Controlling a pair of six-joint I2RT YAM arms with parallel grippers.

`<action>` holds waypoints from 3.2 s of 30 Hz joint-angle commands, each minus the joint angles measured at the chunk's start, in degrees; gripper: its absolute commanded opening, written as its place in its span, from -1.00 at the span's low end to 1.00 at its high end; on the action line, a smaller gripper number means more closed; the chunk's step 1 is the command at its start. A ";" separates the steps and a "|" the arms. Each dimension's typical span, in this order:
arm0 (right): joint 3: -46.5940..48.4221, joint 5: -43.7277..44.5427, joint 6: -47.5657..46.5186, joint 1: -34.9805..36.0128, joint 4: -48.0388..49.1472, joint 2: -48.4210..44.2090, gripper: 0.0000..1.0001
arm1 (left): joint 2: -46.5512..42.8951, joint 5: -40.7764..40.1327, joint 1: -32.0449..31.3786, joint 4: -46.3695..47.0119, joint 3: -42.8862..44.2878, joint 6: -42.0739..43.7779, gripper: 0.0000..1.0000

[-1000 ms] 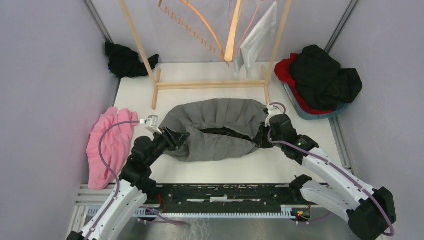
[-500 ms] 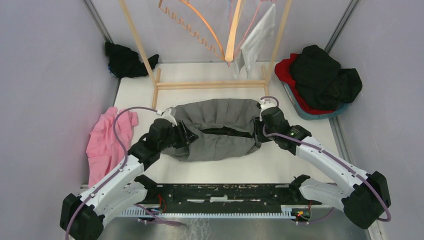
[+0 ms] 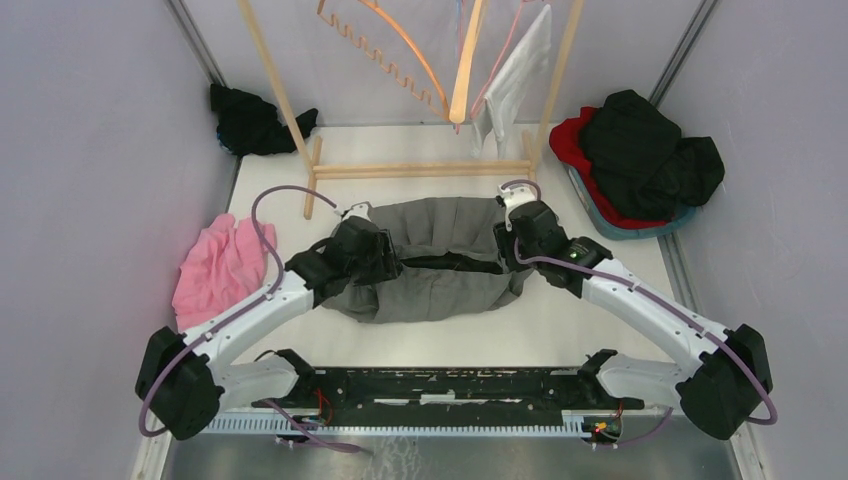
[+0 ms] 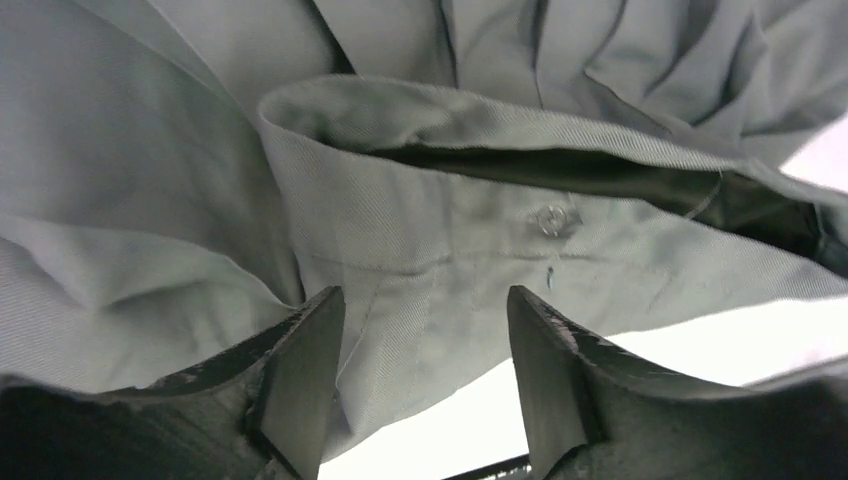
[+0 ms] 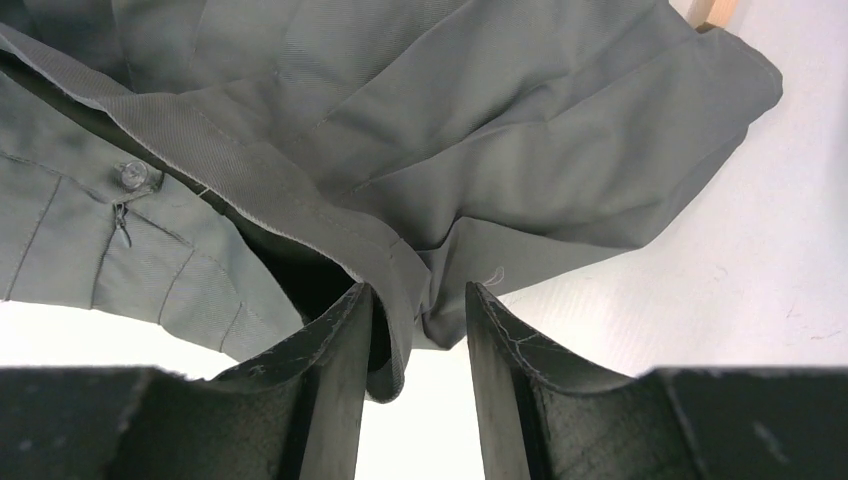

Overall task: Place the skirt on the hanger
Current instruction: Flatten out the skirt at the center of the board.

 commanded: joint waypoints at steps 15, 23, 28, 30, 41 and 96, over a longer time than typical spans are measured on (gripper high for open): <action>8.30 -1.38 -5.50 0.19 2.06 6.58 -0.10 | 16.38 -11.19 -0.16 -10.54 16.86 2.66 0.42; 9.48 -3.57 -6.17 0.22 2.73 8.21 -0.11 | 15.47 -10.95 -0.09 -12.30 14.90 1.41 0.29; 9.41 -4.23 -6.53 0.19 3.41 9.48 -0.11 | 15.79 -12.35 -0.12 -12.97 13.46 0.95 0.27; 9.37 -4.74 -6.54 0.19 3.88 10.16 -0.11 | 15.94 -13.81 0.09 -12.63 13.22 0.70 0.30; 9.76 -4.90 -6.36 0.20 4.89 12.07 -0.11 | 19.64 -14.90 1.30 -8.57 14.08 0.23 0.43; 14.76 -8.64 -5.18 -2.10 3.88 4.82 -0.98 | -15.24 6.38 15.23 1.57 2.87 3.37 -0.93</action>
